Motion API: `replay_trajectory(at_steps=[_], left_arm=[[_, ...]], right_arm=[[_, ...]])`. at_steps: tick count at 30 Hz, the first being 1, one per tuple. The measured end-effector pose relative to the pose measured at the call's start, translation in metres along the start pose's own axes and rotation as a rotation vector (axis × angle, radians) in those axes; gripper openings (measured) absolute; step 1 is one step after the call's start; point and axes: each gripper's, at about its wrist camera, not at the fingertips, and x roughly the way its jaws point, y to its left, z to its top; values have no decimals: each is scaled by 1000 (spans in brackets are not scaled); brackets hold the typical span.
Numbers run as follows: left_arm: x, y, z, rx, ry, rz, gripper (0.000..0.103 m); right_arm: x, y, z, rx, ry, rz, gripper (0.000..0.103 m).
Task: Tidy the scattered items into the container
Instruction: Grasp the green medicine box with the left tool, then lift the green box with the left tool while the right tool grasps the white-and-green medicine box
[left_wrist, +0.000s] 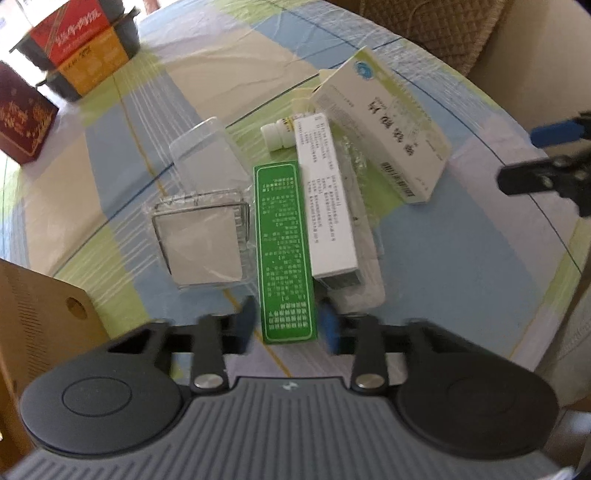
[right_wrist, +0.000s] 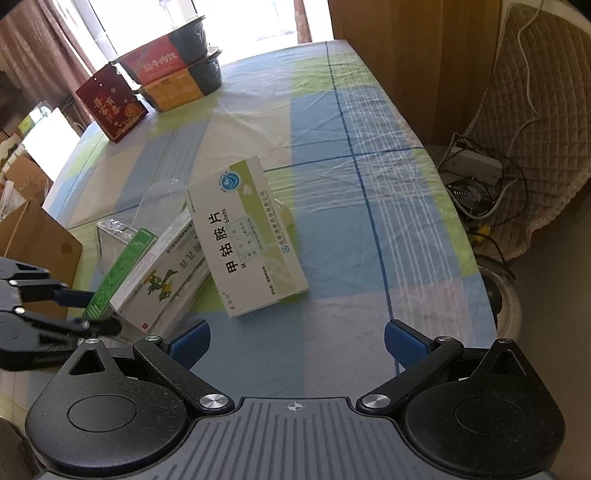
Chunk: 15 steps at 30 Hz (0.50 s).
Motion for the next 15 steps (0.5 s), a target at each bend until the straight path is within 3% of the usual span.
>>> replay_trajectory(at_steps=[9,12,15], left_arm=[[-3,1,-20,-94,-7,7,26],[-4,0,-26,-121,-5,12,38],[-3,1,-29,-151,-5,8,36]], right_arm=[[0,1,-2,-4,-2,7,103],[1,4,-2,-14,1,7,103],[1,6,-2,-22,0,8,103]])
